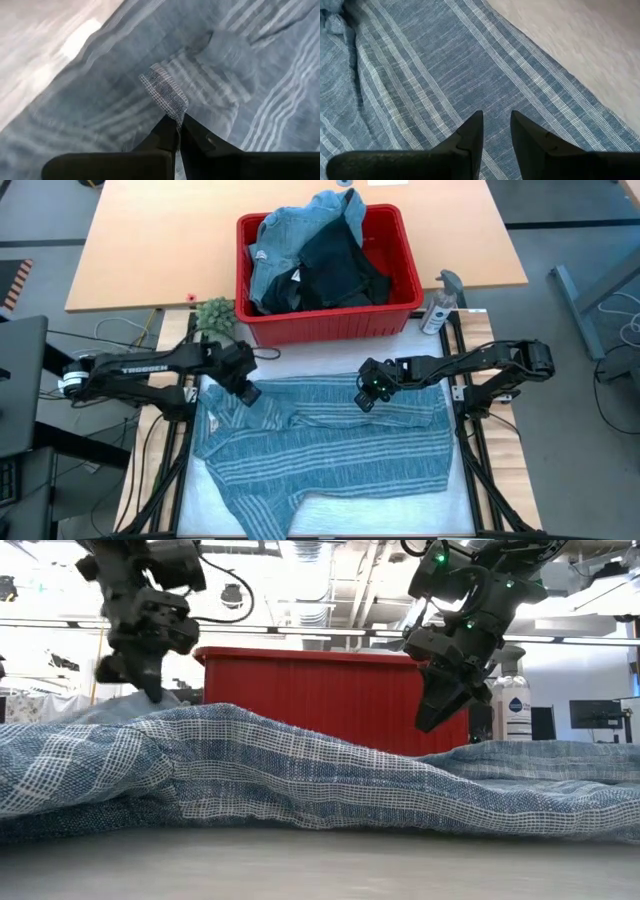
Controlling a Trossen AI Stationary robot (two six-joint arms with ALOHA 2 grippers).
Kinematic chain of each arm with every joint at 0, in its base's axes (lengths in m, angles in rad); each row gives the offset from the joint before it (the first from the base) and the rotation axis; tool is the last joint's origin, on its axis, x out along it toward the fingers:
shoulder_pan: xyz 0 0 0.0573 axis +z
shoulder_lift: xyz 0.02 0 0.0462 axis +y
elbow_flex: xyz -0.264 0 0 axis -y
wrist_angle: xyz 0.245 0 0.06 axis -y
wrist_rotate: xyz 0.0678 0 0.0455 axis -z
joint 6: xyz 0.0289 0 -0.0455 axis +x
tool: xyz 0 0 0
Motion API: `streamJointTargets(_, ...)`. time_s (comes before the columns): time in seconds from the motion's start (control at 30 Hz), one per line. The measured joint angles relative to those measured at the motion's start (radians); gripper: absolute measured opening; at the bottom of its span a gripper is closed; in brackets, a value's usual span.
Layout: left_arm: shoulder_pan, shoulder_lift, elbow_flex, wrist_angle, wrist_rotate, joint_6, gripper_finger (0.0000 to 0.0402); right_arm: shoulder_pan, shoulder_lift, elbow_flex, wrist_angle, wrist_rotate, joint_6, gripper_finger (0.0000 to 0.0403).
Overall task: Fold Laundry from Bin
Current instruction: Fold the blue polo shirt
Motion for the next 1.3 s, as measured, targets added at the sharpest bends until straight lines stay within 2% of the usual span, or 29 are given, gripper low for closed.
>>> streamJointTargets(0.2, -0.138, -0.036, 0.000, -0.054, -0.159, -0.119, 0.0000, 0.003, 0.000, 0.000, 0.003, -0.026, -0.009, 0.0123)
streamJointTargets(0.33, -0.201, -0.012, -0.001, -0.083, -0.219, -0.156, 0.0000, 0.012, 0.000, 0.000, 0.037, -0.077, -0.031, 0.0123)
streamJointTargets(0.53, -0.263, 0.024, -0.001, -0.097, -0.319, -0.177, 0.0000, 0.038, 0.000, 0.000, 0.209, -0.085, -0.088, 0.0127)
streamJointTargets(0.63, -0.289, 0.026, -0.002, -0.096, -0.358, -0.176, 0.0002, 0.049, 0.000, 0.000, 0.317, -0.098, -0.119, 0.0150)
streamJointTargets(0.77, -0.311, 0.026, -0.002, -0.097, -0.362, -0.184, 0.0019, 0.050, 0.034, 0.001, 0.502, -0.118, -0.126, 0.0202)
streamJointTargets(0.93, -0.328, 0.026, -0.002, -0.097, -0.363, -0.210, 0.0040, 0.049, 0.183, 0.077, 0.598, -0.134, -0.125, 0.0256)
streamJointTargets(1.07, -0.335, 0.026, -0.002, -0.101, -0.358, -0.214, 0.0045, 0.054, 0.362, 0.252, 0.567, -0.214, -0.166, 0.0263)
streamJointTargets(1.17, -0.336, 0.026, -0.002, -0.120, -0.357, -0.223, 0.0045, 0.050, 0.470, 0.388, 0.499, -0.224, -0.168, 0.0264)
streamJointTargets(1.3, -0.336, 0.026, -0.002, -0.139, -0.359, -0.222, 0.0045, 0.034, 0.585, 0.508, 0.455, -0.281, -0.166, 0.0264)
